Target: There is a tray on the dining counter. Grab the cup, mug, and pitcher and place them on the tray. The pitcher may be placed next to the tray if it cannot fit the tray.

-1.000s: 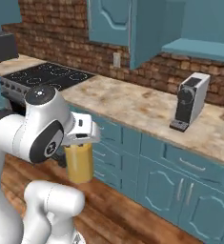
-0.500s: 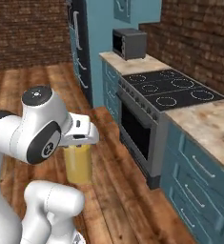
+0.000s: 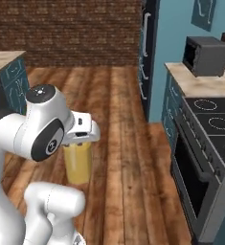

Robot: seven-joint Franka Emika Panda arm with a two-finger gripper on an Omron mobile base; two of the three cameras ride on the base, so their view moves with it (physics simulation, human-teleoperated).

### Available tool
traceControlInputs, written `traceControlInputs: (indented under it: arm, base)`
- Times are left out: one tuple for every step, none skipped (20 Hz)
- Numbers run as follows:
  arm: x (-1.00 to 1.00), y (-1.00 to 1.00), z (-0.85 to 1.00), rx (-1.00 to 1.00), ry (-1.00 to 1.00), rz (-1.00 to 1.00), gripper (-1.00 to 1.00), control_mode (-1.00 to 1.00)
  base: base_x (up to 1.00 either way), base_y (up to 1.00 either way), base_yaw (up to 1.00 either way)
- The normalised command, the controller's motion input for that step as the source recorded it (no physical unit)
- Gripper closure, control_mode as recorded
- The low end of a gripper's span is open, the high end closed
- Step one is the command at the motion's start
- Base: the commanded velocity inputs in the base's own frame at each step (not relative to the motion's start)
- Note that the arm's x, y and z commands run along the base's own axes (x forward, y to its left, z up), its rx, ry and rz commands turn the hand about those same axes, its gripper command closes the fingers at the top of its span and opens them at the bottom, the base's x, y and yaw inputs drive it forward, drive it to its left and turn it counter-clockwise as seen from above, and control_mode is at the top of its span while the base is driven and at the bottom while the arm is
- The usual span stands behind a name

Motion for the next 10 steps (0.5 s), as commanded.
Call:
traceControlInputs:
  arm:
    - [0.00, 0.00, 0.00, 0.00, 0.00, 0.00, 1.00, 1.00]
    - [0.00, 0.00, 0.00, 0.00, 0.00, 0.00, 1.00, 1.00]
    - [0.00, 0.00, 0.00, 0.00, 0.00, 0.00, 1.00, 1.00]
    - [0.00, 0.00, 0.00, 0.00, 0.00, 0.00, 1.00, 1.00]
    - [0.00, 0.00, 0.00, 0.00, 0.00, 0.00, 1.00, 1.00]
    - [0.00, 0.00, 0.00, 0.00, 0.00, 0.00, 1.00, 1.00]
    - [0.00, 0.00, 0.00, 0.00, 0.00, 0.00, 1.00, 1.00]
    - [0.00, 0.00, 0.00, 0.00, 0.00, 0.00, 1.00, 1.00]
    - [0.00, 0.00, 0.00, 0.00, 0.00, 0.00, 1.00, 1.00]
    - [0.00, 0.00, 0.00, 0.00, 0.00, 0.00, 1.00, 1.00]
  base:
    - [1.00, -0.43, 0.38]
    - [1.00, -0.38, 0.38]
    - [1.00, -0.19, 0.45]
    - [1.00, -0.19, 0.49]
    - [1.00, -0.03, 0.53]
    - [1.00, -0.06, 0.64]
    - [1.00, -0.17, 0.74]
    - [1.00, -0.24, 0.76]
    - [1.00, -0.17, 0.79]
    - [1.00, -0.18, 0.82]
